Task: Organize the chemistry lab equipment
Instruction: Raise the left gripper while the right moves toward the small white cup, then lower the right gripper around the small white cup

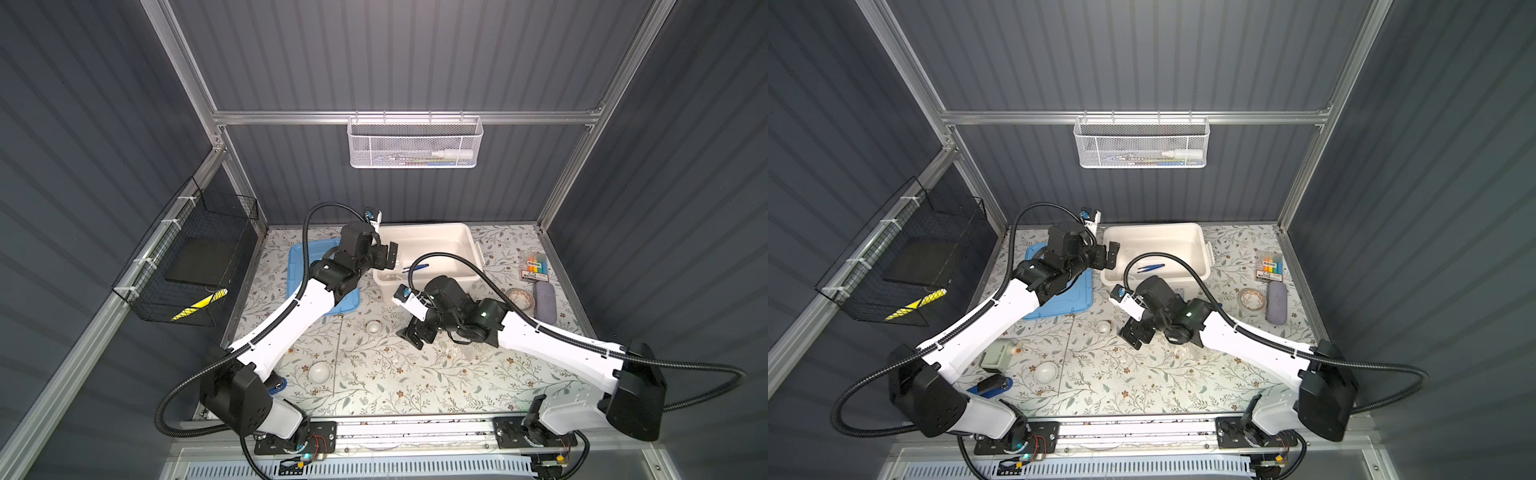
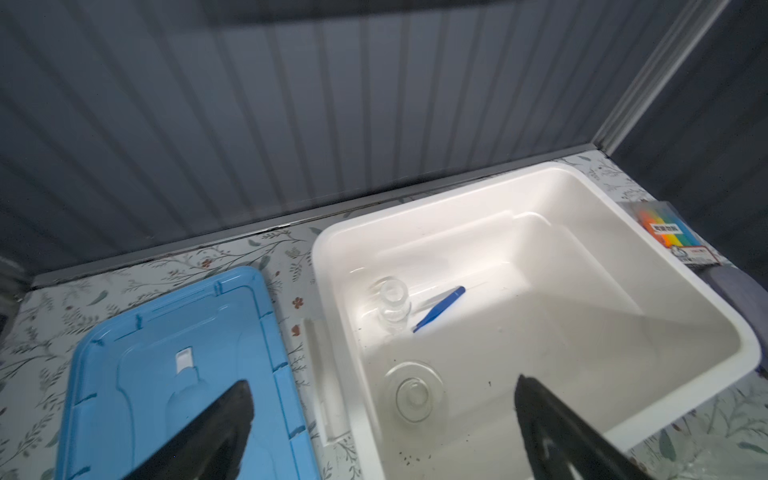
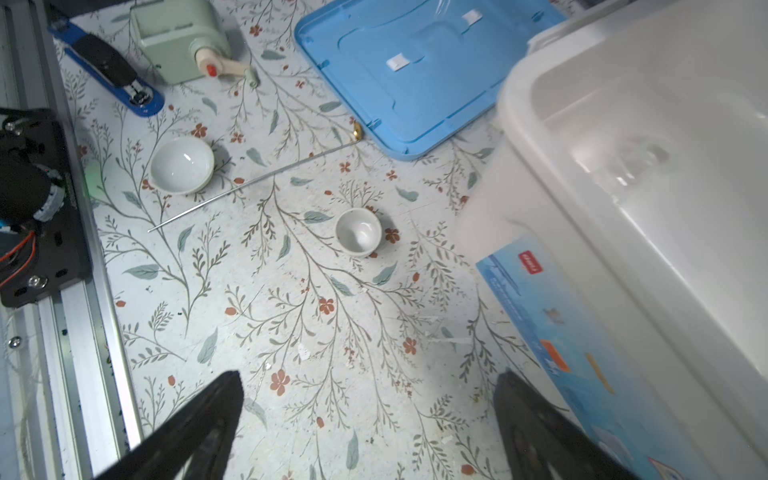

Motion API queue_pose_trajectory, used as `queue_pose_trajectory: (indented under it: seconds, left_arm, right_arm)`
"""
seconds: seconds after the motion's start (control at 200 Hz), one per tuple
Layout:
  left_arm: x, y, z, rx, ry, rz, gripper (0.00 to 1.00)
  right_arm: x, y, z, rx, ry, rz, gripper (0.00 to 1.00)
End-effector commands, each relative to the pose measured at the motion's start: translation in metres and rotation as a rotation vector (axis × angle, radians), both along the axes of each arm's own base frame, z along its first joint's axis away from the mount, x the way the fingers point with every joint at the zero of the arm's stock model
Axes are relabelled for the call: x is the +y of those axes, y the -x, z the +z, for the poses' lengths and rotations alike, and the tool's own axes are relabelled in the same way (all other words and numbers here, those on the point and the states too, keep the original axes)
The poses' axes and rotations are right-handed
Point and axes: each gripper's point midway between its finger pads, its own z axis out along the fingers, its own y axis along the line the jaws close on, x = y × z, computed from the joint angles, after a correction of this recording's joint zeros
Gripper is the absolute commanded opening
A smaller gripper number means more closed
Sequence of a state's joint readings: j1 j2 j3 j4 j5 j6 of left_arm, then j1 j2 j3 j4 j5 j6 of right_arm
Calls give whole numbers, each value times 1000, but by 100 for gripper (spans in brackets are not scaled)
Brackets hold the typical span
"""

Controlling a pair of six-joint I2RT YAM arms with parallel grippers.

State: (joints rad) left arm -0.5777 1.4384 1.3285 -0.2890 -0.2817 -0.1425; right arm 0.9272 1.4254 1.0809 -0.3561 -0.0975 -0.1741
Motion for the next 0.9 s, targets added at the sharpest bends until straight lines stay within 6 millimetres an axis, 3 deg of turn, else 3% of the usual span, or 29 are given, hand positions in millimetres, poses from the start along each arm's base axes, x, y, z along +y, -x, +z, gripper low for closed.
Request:
queue_pose_trajectory:
  seconds: [0.0, 0.185, 0.48, 0.61, 0.895]
  left_arm:
    - [50, 10, -24, 62, -21, 183, 100]
    - [105, 26, -52, 132, 6, 322, 100]
    - [160, 41, -89, 233, 56, 468, 100]
    - [170, 44, -98, 261, 60, 492, 100]
    - [171, 47, -102, 265, 46, 475, 100]
  right_arm:
    - [16, 4, -6, 13, 22, 27, 95]
    - [42, 6, -39, 47, 88, 38, 95]
    - [68, -9, -76, 109, 100, -31, 92]
    - [71, -19, -91, 119, 135, -77, 91]
    - [77, -35, -109, 134, 176, -158, 93]
